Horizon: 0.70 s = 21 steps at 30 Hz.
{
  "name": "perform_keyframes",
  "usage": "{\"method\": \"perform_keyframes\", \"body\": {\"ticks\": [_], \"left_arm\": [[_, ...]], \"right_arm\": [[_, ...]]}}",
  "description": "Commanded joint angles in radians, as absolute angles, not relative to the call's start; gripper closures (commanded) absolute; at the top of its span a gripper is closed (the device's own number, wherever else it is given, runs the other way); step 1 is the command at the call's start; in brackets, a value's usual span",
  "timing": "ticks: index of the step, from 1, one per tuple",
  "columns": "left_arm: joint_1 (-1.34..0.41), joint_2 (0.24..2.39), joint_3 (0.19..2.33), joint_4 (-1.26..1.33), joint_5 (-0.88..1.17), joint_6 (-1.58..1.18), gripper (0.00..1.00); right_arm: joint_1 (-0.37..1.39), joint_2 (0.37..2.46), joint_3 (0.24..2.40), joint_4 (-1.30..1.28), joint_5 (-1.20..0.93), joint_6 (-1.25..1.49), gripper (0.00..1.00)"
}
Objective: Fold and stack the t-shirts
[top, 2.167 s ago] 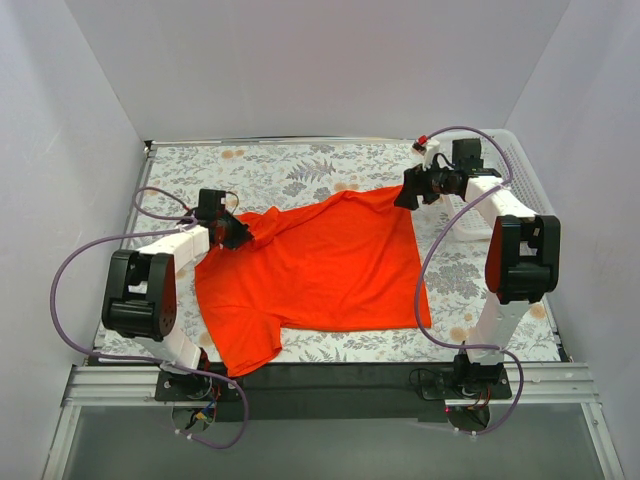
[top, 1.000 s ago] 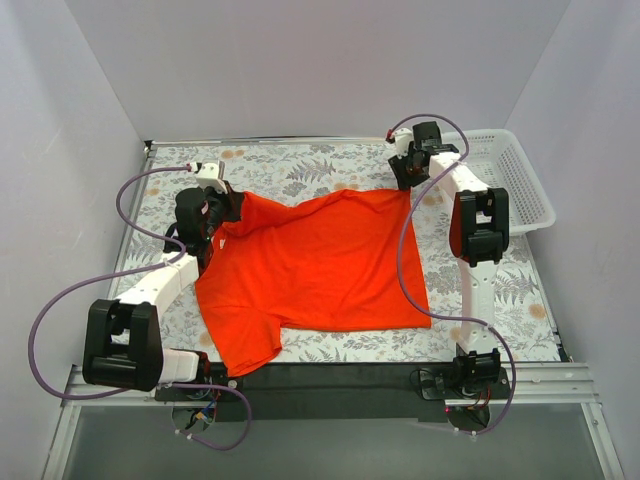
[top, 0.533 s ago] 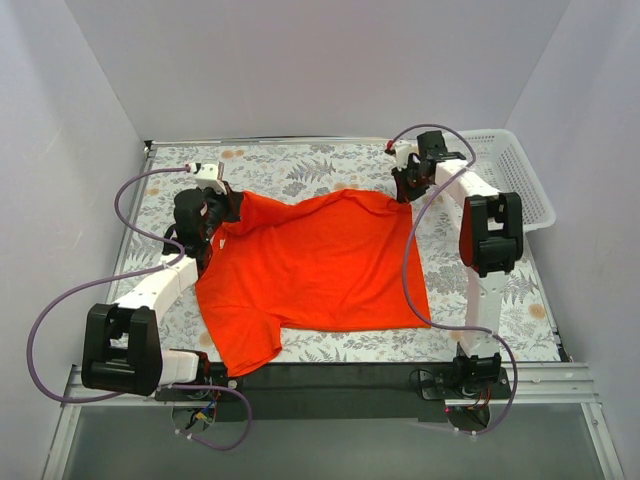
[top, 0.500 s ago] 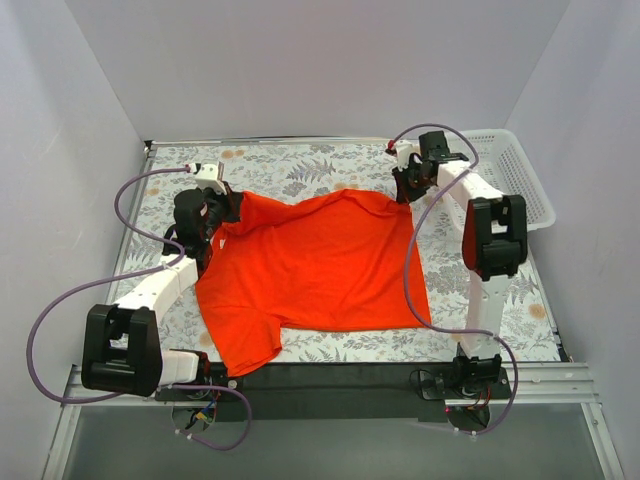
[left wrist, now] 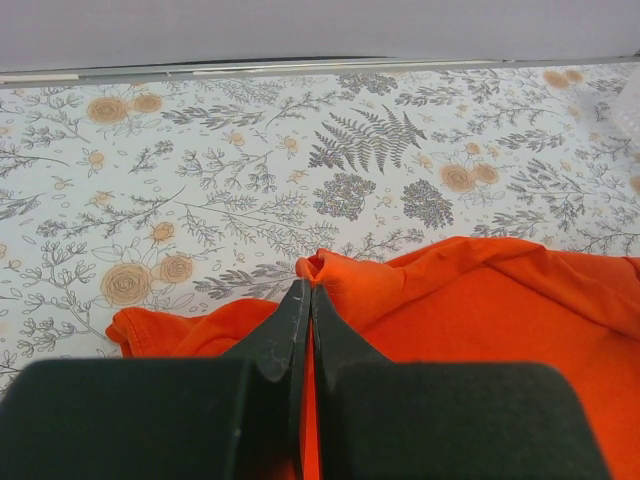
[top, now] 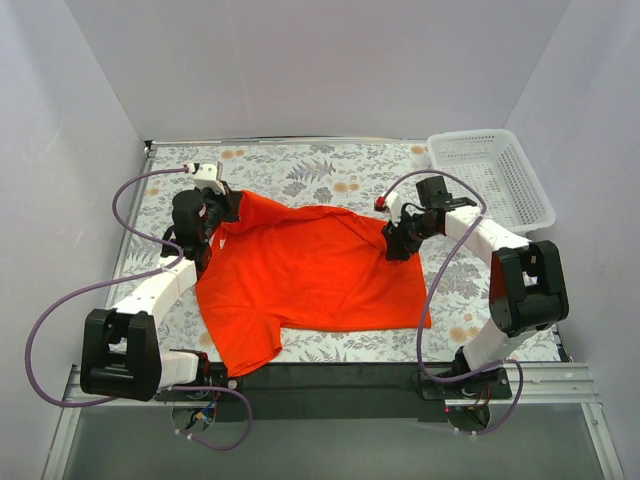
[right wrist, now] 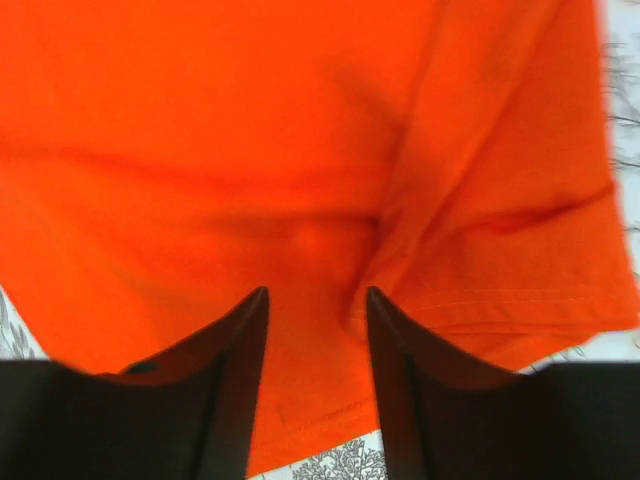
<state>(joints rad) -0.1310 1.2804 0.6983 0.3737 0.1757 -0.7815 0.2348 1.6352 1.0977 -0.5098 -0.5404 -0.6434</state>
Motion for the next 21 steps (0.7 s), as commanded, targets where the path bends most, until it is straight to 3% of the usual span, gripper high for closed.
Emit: {"method": "perform_keyframes", "body": {"ticks": [1, 3, 6, 21], "left_arm": [[-0.129, 1.227, 0.690, 0.379, 0.169, -0.765, 1.00], [-0.129, 1.227, 0.690, 0.379, 0.167, -0.765, 1.00], [-0.129, 1.229, 0.692, 0.377, 0.167, -0.765, 1.00], [-0.129, 1.232, 0.693, 0.374, 0.175, -0.767, 1.00]], "right_arm": [[0.258, 1.591, 1.083, -0.545, -0.543, -0.716, 0.55], [0.239, 1.565, 1.092, -0.522, -0.522, -0.678, 0.48], [0.200, 1.555, 1.132, -0.483, -0.491, -0.583, 0.47], [0.192, 1.674, 1.080, -0.506, -0.466, -0.626, 0.57]]}}
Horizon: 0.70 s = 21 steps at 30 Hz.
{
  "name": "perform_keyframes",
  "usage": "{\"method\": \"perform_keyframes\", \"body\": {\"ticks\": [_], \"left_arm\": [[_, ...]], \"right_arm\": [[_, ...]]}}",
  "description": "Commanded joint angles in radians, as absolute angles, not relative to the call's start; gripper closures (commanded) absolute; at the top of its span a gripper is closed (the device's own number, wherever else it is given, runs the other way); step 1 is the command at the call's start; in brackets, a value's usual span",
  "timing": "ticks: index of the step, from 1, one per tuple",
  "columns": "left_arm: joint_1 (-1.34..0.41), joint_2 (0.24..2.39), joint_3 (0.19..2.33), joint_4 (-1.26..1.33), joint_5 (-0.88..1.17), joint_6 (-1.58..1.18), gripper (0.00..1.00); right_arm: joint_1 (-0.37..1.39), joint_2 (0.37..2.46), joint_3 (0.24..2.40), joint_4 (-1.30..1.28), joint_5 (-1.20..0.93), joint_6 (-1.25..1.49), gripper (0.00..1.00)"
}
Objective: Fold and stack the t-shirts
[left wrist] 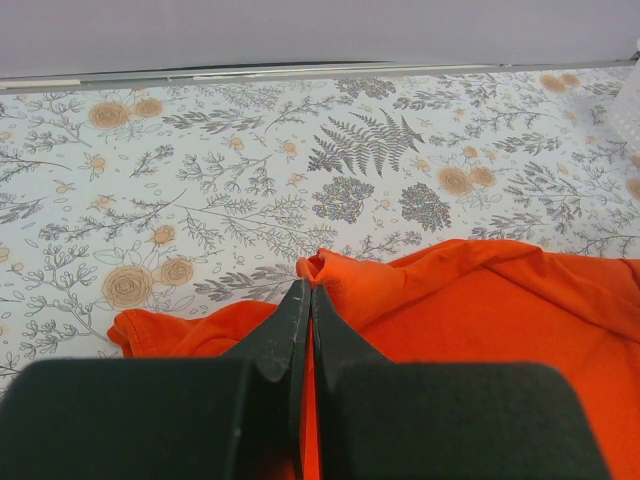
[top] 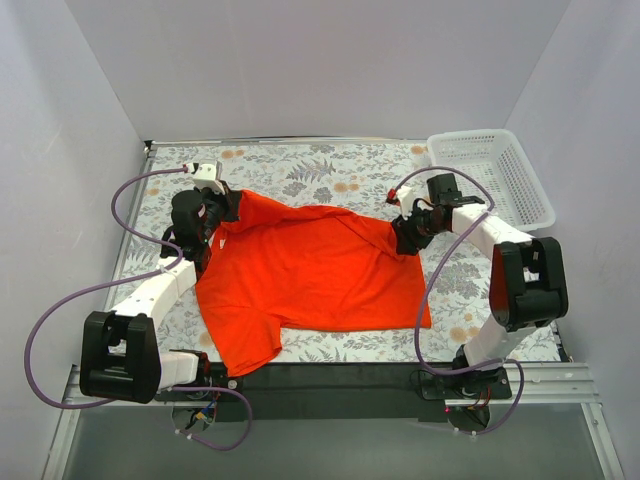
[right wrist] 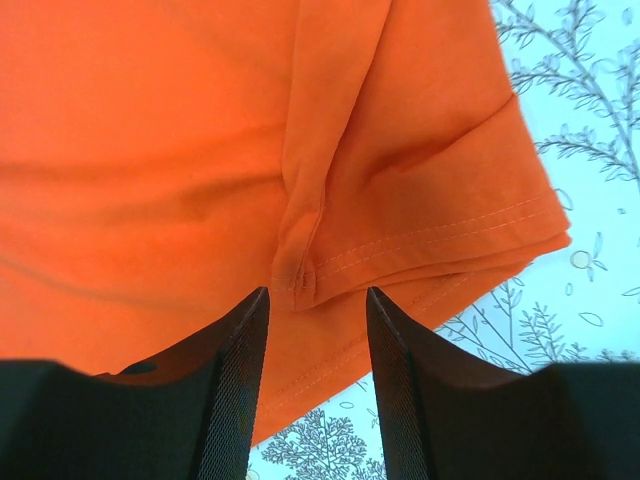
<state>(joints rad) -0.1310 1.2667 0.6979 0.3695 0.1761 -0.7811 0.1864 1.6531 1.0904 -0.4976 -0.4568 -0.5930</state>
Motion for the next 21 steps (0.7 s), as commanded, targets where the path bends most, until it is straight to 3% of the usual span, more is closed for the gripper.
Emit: {"method": "perform_keyframes", "body": {"ticks": [1, 21], "left_arm": [[-0.129, 1.230, 0.693, 0.373, 0.176, -0.767, 1.00], [-0.129, 1.232, 0.693, 0.371, 0.175, -0.765, 1.00]], "right_arm": [[0.192, 1.680, 1.080, -0.506, -0.466, -0.627, 0.57], [0.221, 1.746, 1.114, -0.531, -0.482, -0.635, 0.58]]}}
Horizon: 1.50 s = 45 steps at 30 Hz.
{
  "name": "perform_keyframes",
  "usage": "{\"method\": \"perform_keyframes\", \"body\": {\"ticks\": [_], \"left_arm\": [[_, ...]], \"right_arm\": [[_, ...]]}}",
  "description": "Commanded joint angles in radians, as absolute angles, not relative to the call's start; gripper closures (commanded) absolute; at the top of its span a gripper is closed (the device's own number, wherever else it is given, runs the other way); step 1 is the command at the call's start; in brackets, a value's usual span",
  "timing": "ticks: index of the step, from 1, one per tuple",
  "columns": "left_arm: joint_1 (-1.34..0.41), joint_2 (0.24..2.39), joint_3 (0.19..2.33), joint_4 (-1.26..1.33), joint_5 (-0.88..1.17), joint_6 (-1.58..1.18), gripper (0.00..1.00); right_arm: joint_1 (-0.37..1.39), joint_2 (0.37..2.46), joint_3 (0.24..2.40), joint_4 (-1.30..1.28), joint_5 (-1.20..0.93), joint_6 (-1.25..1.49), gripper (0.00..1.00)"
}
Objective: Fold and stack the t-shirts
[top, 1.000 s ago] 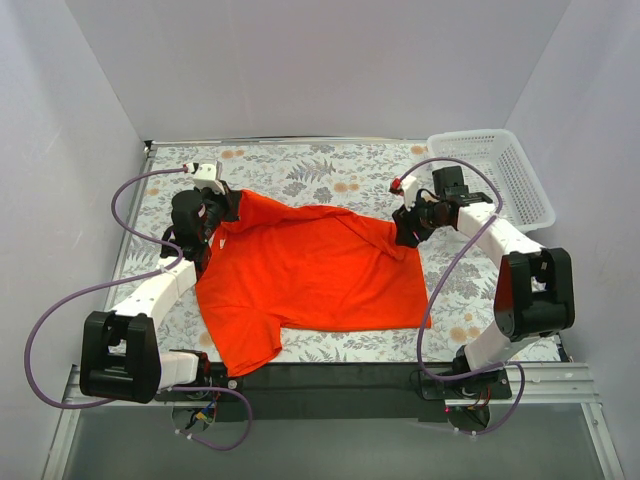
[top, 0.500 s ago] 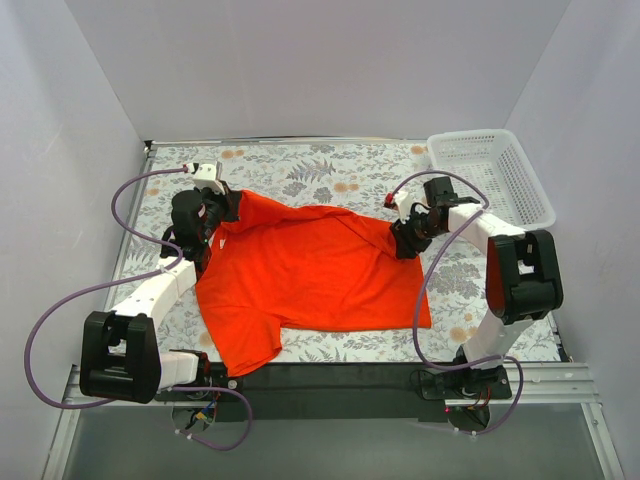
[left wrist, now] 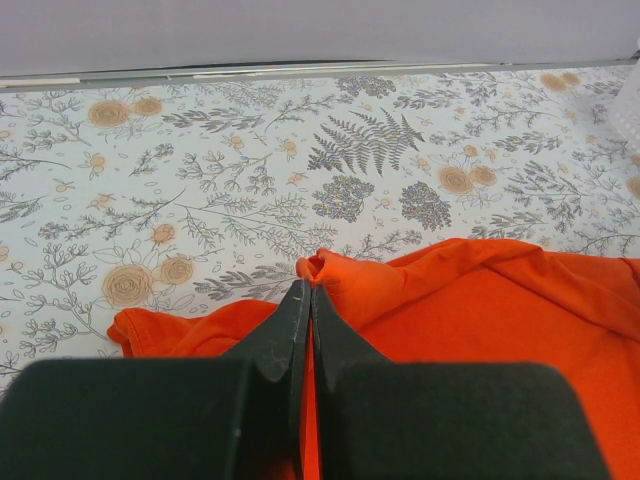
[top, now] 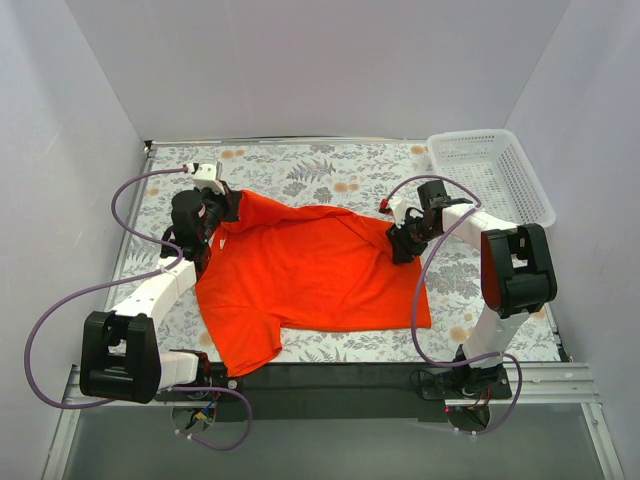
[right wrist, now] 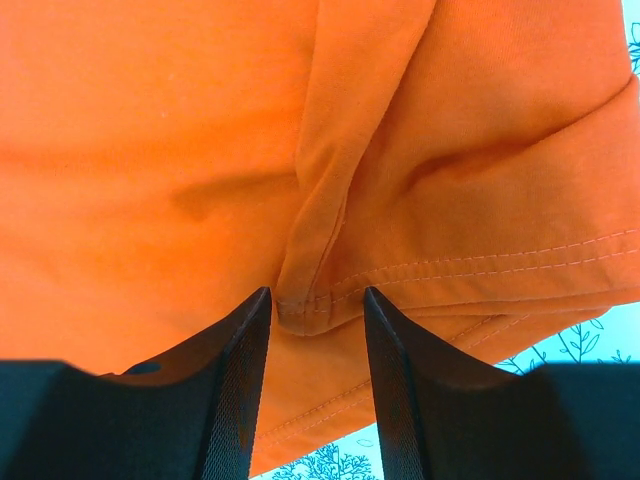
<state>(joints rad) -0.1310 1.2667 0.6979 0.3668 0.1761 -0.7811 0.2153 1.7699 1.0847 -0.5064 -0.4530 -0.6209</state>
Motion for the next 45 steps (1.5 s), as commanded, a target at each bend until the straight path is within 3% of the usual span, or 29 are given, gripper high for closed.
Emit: {"method": "perform_keyframes", "body": {"ticks": [1, 5, 9, 25, 38, 45], "left_arm": [[-0.129, 1.232, 0.693, 0.371, 0.173, -0.767, 1.00], [-0.129, 1.230, 0.693, 0.371, 0.172, -0.765, 1.00], [-0.129, 1.227, 0.693, 0.373, 0.161, -0.758, 1.00], [-0.114, 1.151, 0.808, 0.786, 0.012, -0.577, 1.00], [-0.114, 0.924, 1.054, 0.902, -0.268, -0.569, 1.00], [-0.114, 0.900, 1.258, 0.824, -0.178, -0.587, 1.00]], "right_arm": [[0.221, 1.744, 1.114, -0.531, -0.474, -0.635, 0.58], [0.225, 1.764, 1.118, -0.532, -0.466, -0.634, 0.67], [0.224, 1.747, 1.138, -0.534, -0.439, -0.635, 0.98], [0.184, 1.572, 1.684, -0.528, -0.083, -0.666, 0.99], [0.120, 1.273, 1.936, -0.491, -0.066, -0.661, 0.99], [0.120, 1.164, 2.082, -0.468, -0.118, -0.680, 0.99]]}}
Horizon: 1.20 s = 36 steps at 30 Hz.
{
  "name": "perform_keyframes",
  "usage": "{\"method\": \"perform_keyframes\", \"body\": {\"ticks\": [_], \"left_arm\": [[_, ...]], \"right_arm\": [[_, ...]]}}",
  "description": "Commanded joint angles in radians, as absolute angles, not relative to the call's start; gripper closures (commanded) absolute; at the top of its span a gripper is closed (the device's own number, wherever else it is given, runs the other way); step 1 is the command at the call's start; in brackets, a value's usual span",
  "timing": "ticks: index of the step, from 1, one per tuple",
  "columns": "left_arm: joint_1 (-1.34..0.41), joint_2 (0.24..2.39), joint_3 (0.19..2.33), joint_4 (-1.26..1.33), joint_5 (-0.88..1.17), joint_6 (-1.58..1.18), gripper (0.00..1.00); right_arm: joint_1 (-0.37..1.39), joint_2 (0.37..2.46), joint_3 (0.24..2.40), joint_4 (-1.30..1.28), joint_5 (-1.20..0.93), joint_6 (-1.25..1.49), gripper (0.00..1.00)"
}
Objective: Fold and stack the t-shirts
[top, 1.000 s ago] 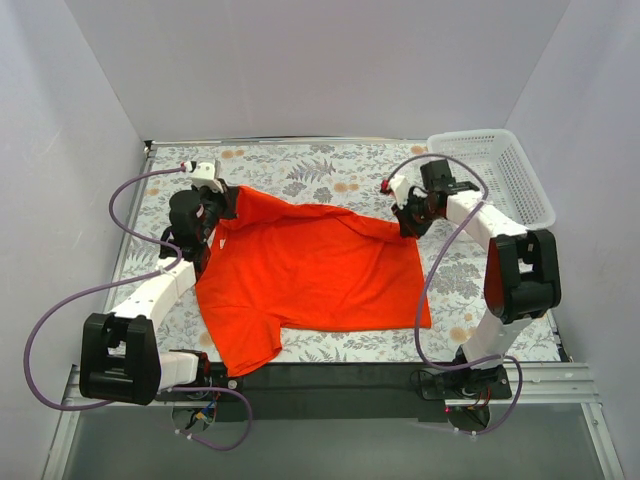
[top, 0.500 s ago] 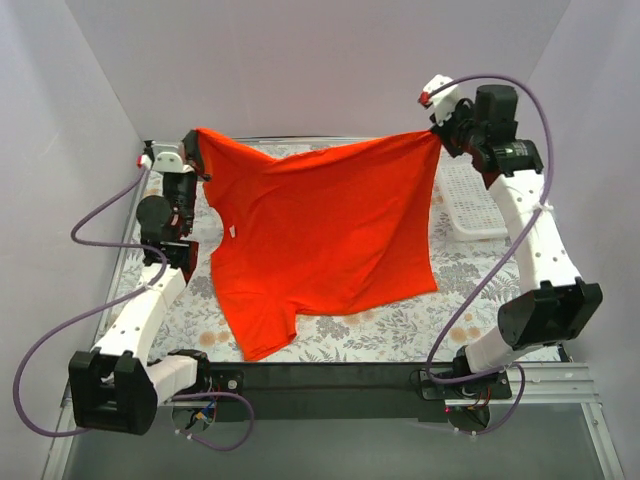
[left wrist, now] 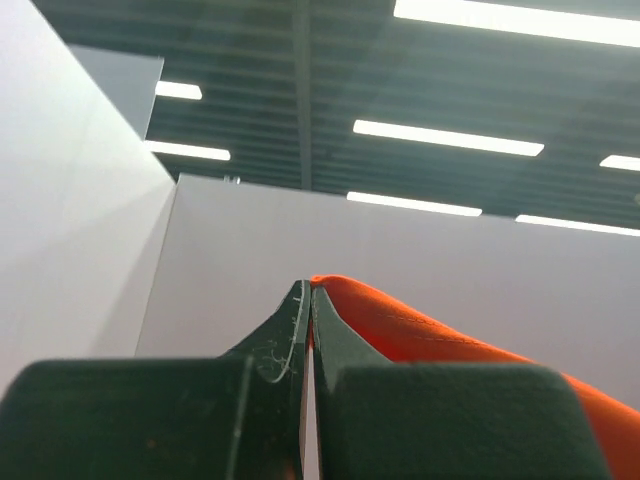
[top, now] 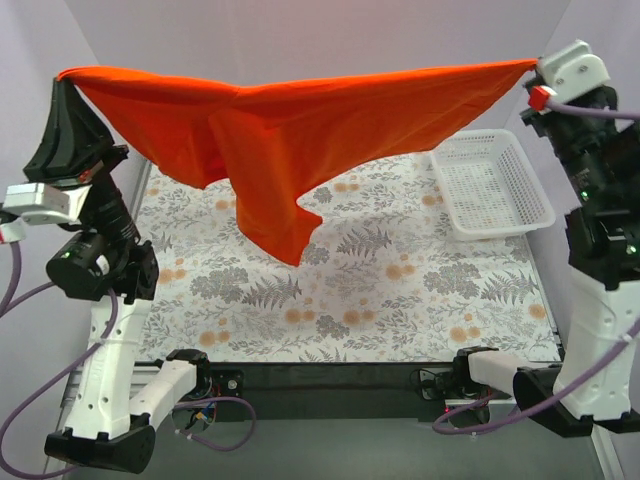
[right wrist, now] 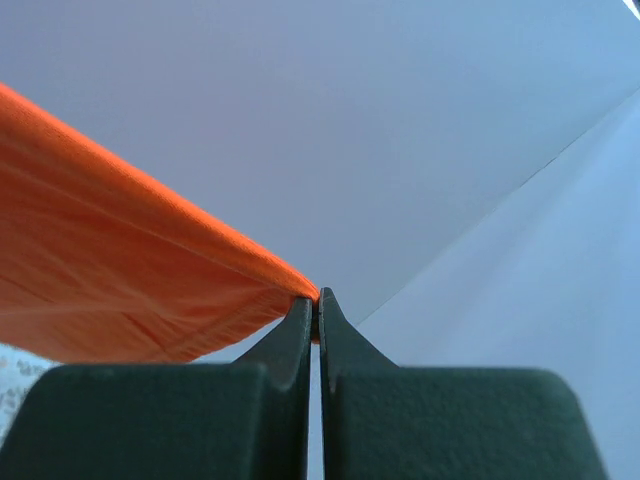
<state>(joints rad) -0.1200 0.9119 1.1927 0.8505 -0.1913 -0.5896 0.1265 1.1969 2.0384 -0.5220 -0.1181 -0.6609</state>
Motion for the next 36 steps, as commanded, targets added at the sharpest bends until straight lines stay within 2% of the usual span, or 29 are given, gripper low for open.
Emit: {"method": "perform_keyframes", "body": {"ticks": [1, 6, 9, 17, 22, 26, 32, 36], "left_arm": [[-0.114, 0.894, 1.281, 0.801, -0.161, -0.595, 1.00], [-0.114, 0.874, 1.290, 0.762, -0.080, -0.611, 1.00], [-0.114, 0.887, 1.252, 0.758, -0.078, -0.568, 1.00], [-0.114, 1.015, 0.997, 0.807, -0.011, -0.445, 1.00], [-0.109, 1.239, 0.783, 1.010, -0.002, -0.393, 1.00], [-0.098, 1.509, 0.782, 1.123, 0.031, -0.385, 1.00], [-0.087, 1.871, 0.966, 1.146, 0.034, -0.371, 1.00], [-0.086, 1.986, 1.055, 1.126, 0.021, -0.333, 1.00]], "right_arm": [[0.120, 1.135, 2.091, -0.463, -0.155, -0.680, 0.99], [0.120, 1.109, 2.099, -0.466, -0.259, -0.635, 0.99], [0.120, 1.115, 2.028, -0.476, -0.319, -0.623, 0.99], [0.120, 1.227, 1.703, -0.445, -0.460, -0.643, 0.99], [0.120, 1.380, 1.481, -0.332, -0.506, -0.661, 0.99], [0.121, 1.534, 1.367, -0.158, -0.497, -0.666, 0.99], [0.123, 1.862, 1.486, -0.046, -0.397, -0.644, 0.99], [0.127, 2.011, 1.609, -0.040, -0.325, -0.620, 0.99]]}}
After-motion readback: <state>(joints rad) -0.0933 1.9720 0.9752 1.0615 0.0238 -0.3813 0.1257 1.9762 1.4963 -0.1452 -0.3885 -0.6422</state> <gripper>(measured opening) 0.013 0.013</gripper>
